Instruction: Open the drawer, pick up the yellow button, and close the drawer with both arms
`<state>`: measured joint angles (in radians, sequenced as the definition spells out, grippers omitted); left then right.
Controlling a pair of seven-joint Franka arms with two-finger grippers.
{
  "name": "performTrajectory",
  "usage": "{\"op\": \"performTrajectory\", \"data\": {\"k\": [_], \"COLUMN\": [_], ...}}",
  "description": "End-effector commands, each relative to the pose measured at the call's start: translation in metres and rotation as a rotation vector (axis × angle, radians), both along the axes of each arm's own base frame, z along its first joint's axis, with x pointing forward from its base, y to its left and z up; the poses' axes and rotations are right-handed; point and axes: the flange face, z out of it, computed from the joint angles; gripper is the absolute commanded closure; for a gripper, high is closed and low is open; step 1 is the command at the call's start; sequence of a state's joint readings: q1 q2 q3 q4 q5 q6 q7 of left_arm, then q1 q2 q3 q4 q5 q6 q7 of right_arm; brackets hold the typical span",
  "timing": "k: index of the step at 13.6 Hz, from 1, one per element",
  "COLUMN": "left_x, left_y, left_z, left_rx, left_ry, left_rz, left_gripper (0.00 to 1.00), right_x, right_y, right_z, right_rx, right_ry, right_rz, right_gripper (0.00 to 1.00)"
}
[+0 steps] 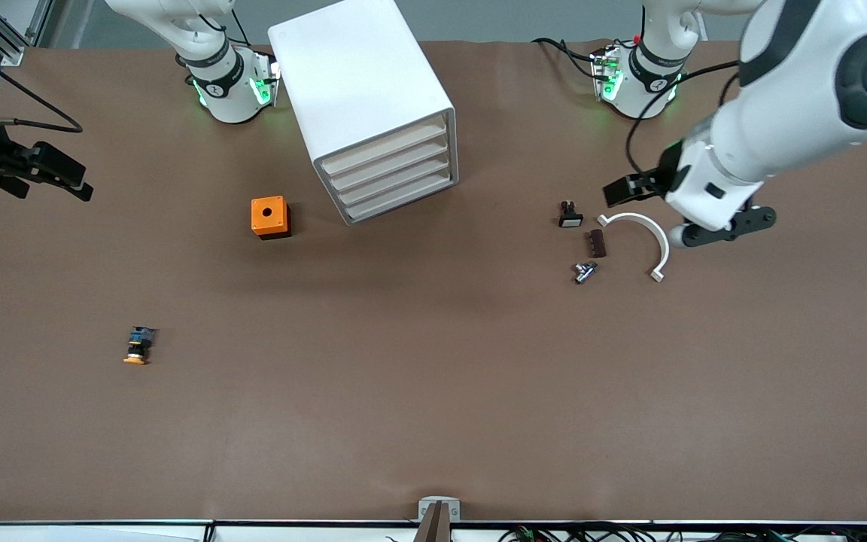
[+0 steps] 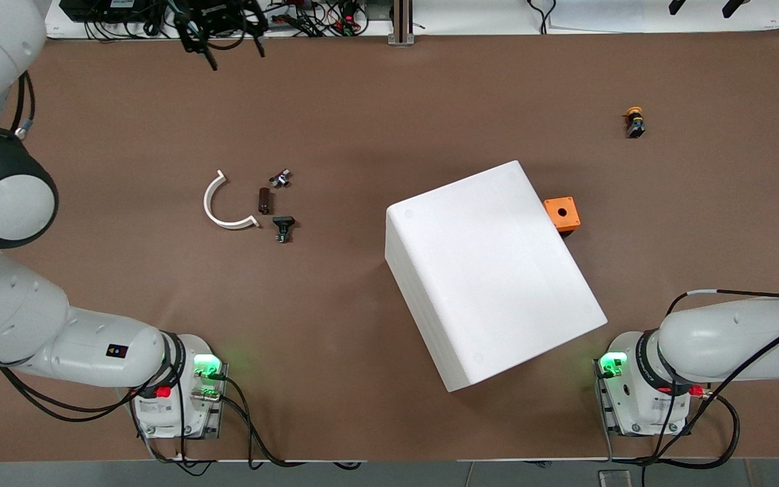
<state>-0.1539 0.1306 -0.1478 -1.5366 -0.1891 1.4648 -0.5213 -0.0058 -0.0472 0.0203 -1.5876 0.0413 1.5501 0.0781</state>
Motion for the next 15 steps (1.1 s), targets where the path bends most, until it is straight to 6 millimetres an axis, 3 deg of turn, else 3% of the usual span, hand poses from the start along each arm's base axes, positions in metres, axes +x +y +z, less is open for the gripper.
{"op": "performTrajectory", "data": {"k": [1,3,6,9,15], "left_x": [-0.020,-0.021,-0.019,-0.023,-0.014], "left_y": [0.054,0.076,0.086,0.112,0.136], "left_z": [0.006,0.005,0.005,0.024,0.056], "left_rx": [-0.022,-0.028,0.014,0.035,0.126], "left_ry": [-0.016,-0.021,-0.036,-0.081,-0.188], "left_rz": [-0.042,-0.057,-0.077,-0.084,-0.144], "left_gripper": [0.01,0.01,0.01,0.01,0.01], "right_x": [-0.006,-0.005,-0.006,-0.008,-0.009], "right_y": [-0.003,-0.006,-0.007,-0.008,-0.010], "right_z": [0.001,-0.001,-0.003,-0.005,-0.007], "right_rx": [-0.029,-0.031,-0.029,-0.029,-0.020], "right_ry": [-0.020,-0.022,-0.010,0.005,0.026], "right_rz": [0.067,0.091,0.090,0.081,0.039], "right_gripper": [0.00,0.00,0.00,0.00,0.00]}}
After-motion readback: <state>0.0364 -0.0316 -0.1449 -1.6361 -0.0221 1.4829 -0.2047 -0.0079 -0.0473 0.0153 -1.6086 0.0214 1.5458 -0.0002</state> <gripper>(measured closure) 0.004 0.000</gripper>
